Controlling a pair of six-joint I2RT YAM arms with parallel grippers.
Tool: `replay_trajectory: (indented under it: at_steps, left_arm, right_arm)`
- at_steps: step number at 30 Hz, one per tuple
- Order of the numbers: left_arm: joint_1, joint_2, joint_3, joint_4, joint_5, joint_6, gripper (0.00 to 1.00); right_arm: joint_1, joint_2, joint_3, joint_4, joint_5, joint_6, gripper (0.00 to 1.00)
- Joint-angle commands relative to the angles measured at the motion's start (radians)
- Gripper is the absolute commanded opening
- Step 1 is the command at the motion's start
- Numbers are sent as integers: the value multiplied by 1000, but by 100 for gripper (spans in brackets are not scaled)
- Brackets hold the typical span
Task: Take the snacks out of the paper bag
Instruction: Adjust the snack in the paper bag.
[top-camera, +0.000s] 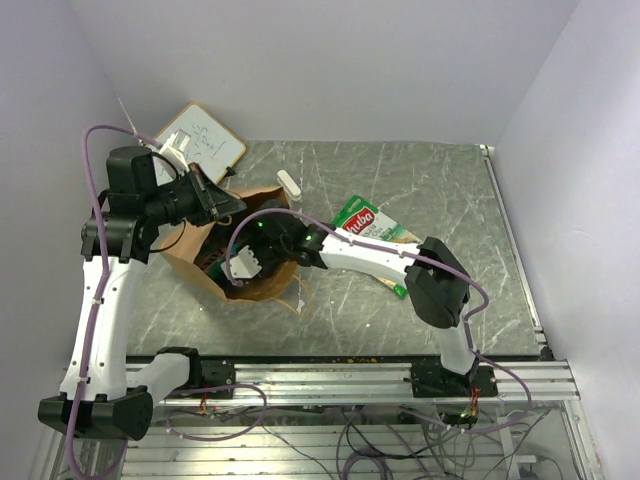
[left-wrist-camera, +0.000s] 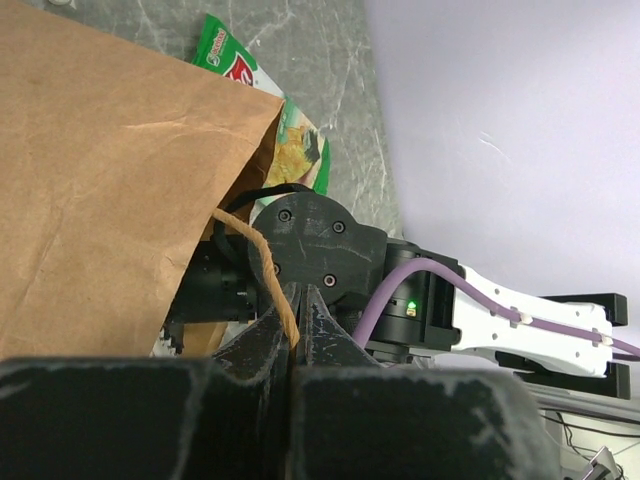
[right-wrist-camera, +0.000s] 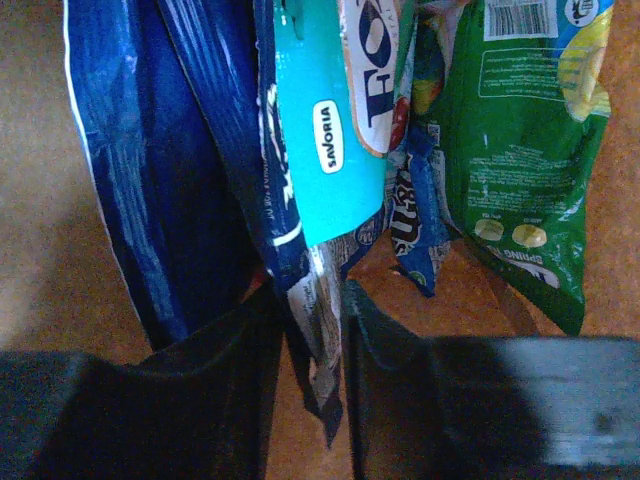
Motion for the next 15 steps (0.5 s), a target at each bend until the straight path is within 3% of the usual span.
replay_trajectory:
  at_steps: [1, 3, 8, 15]
  left_arm:
    - [2, -5, 43, -6, -26, 12, 7]
    - [2, -3, 50, -14, -36, 20, 7]
    - [2, -1, 61, -26, -61, 29, 7]
    - [2, -16, 64, -33, -86, 21, 7]
  right_arm:
    - [9, 4, -10, 77, -40, 47, 24]
    - [12, -29, -18, 91, -46, 65, 15]
    - [11, -67, -36, 144, -51, 138, 2]
    - [12, -123, -59, 248, -54, 243, 0]
